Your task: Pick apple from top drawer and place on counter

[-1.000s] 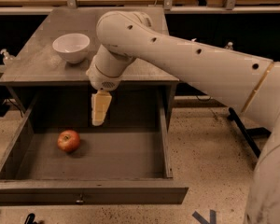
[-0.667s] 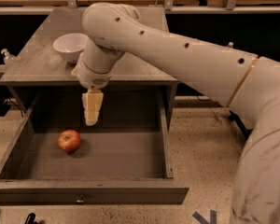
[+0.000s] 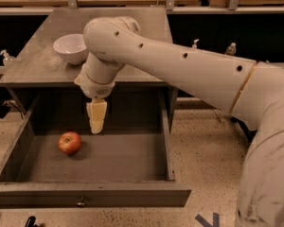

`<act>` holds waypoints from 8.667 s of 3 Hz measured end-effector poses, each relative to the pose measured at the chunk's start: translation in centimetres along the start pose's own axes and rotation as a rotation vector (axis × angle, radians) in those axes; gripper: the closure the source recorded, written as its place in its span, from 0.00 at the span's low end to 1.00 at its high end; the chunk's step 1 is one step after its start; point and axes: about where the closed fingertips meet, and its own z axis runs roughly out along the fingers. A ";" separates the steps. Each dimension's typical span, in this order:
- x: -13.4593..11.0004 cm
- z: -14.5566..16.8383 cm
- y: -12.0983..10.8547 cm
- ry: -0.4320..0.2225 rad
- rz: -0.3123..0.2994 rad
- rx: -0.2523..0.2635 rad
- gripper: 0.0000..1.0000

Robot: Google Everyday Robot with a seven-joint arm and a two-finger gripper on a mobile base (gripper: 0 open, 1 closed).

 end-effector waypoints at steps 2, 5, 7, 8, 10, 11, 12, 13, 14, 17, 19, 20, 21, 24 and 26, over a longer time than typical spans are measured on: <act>1.0 6.1 1.2 0.063 -0.095 0.029 0.00; -2.8 15.1 0.1 0.003 -0.234 -0.120 0.00; -2.7 21.0 0.3 0.101 -0.286 -0.239 0.00; -2.5 21.1 0.3 0.108 -0.288 -0.244 0.00; -2.4 21.6 0.7 0.108 -0.288 -0.253 0.53; -2.4 21.5 0.7 0.108 -0.288 -0.253 0.84; -2.4 21.5 0.7 0.108 -0.288 -0.254 1.00; -2.4 21.5 0.7 0.108 -0.288 -0.254 1.00; -2.4 21.5 0.7 0.108 -0.288 -0.254 1.00; -2.5 21.5 0.7 0.108 -0.288 -0.254 1.00; -3.5 19.5 2.7 0.155 -0.297 -0.197 1.00; -8.6 12.5 3.7 0.207 -0.368 0.076 1.00; -10.3 7.4 7.3 0.286 -0.397 0.199 1.00; -4.6 2.9 7.5 0.299 -0.155 0.108 1.00; -0.1 -5.1 2.7 0.246 -0.028 0.022 1.00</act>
Offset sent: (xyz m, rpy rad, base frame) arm -0.0002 0.0127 -0.0479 -0.0384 -0.0625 0.0432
